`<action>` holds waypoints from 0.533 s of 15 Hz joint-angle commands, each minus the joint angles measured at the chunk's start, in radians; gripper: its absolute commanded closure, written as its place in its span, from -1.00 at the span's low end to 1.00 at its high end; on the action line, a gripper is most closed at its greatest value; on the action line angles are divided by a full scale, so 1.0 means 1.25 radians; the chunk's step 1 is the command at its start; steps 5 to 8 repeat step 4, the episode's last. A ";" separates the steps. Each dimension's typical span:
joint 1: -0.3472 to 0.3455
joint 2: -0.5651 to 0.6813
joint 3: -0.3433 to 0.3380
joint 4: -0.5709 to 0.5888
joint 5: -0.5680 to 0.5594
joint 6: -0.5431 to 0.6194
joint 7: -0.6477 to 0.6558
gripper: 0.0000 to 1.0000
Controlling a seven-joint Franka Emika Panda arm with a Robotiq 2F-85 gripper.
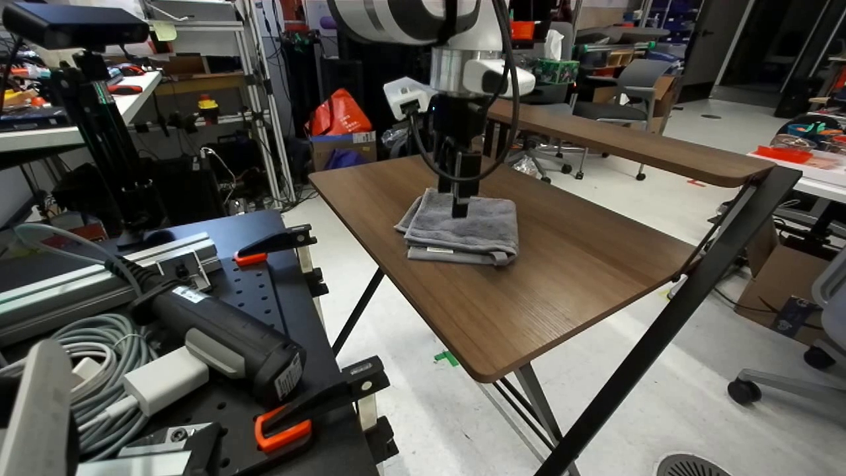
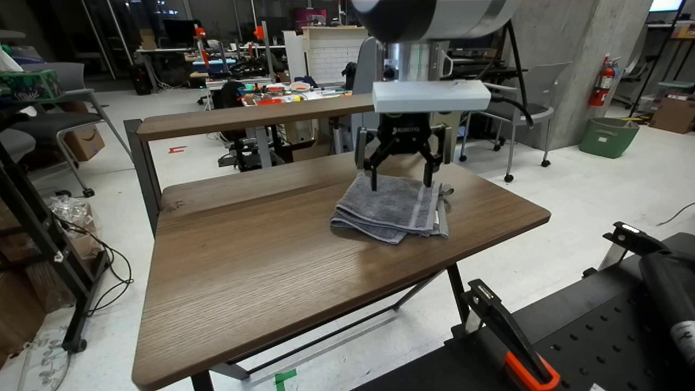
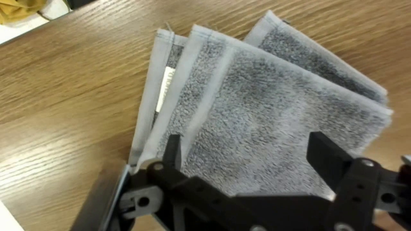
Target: Move the towel to the right
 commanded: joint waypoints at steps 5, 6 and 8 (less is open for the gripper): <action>0.002 -0.115 0.045 -0.058 0.000 0.006 -0.009 -1.00; 0.002 -0.115 0.045 -0.058 0.000 0.006 -0.009 -1.00; 0.002 -0.115 0.045 -0.058 0.000 0.006 -0.009 -1.00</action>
